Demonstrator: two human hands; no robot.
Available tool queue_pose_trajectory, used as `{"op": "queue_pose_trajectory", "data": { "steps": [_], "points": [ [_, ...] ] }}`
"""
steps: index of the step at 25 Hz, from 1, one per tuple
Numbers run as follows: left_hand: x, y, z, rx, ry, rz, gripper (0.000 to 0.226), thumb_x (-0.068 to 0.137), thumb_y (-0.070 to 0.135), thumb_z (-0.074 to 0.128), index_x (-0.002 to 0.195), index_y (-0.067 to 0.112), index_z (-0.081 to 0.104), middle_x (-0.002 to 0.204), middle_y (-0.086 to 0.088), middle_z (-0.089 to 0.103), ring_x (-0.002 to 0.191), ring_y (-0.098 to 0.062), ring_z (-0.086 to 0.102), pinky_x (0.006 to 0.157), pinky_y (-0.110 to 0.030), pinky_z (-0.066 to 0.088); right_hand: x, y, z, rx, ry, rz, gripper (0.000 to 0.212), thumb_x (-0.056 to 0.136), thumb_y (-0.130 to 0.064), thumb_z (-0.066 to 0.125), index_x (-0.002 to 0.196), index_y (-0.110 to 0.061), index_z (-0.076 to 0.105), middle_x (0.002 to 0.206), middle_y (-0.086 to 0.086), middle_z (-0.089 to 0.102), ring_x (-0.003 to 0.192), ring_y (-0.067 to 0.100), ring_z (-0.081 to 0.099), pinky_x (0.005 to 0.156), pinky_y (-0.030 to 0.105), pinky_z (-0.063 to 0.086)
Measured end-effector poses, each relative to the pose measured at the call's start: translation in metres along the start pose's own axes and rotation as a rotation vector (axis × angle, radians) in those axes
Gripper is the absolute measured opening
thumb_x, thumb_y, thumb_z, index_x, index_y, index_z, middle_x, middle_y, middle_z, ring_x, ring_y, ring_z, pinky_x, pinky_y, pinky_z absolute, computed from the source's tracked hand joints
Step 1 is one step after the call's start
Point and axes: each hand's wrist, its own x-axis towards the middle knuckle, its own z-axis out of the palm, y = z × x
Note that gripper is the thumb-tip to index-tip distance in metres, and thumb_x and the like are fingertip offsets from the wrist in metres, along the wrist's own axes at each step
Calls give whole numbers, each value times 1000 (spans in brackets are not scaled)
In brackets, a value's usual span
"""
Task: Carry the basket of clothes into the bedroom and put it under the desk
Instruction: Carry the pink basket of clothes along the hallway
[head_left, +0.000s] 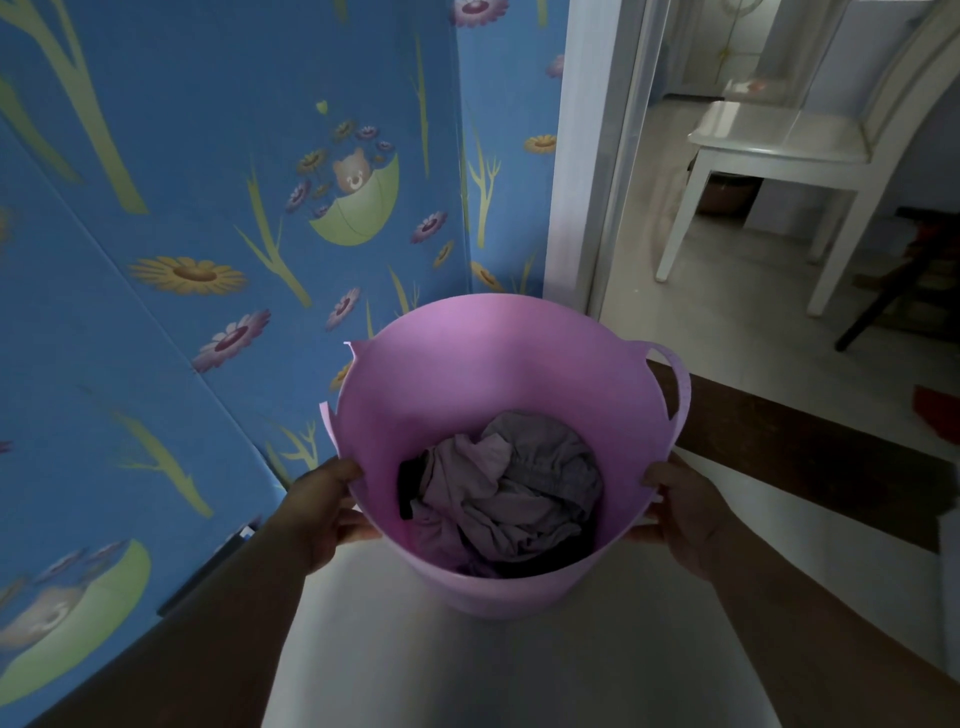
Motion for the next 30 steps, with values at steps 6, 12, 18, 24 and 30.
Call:
{"op": "queue_pose_trajectory", "data": {
  "steps": [6,12,18,24,30],
  "points": [
    [1,-1,1,2,-11,3,48,64,24,64,108,5,71,77,-16,81,66,-38,79,59,-45,63,0,0,0,-11,-14,-6,52,86,-4,49,131,-27,60,112,19,67,85,41,67,62,50,62],
    [1,-3,-2,-8,-18,0,48,68,24,63,113,7,70,81,-15,82,67,-37,80,58,-44,63,1,1,-1,-9,-23,-3,53,86,-4,51,131,-30,60,118,19,66,94,44,66,61,48,61],
    [1,-3,-6,13,-56,1,52,66,22,64,116,7,69,88,-16,83,72,-39,80,57,-43,63,5,3,-4,-6,-33,9,51,87,-5,52,129,-33,61,119,19,68,98,46,67,65,51,61],
    [-1,-6,-9,23,-82,3,60,58,23,68,117,15,72,97,-18,83,79,-40,81,62,-44,64,6,5,-6,-8,-46,7,50,86,-5,55,123,-37,64,117,17,71,95,44,70,65,50,60],
    [-4,-4,-9,19,-86,4,68,49,24,71,117,19,74,100,-17,83,82,-40,81,64,-45,64,4,4,-4,-3,-39,2,48,87,-3,53,122,-34,63,116,18,70,95,45,69,64,51,61]
  ]
}}
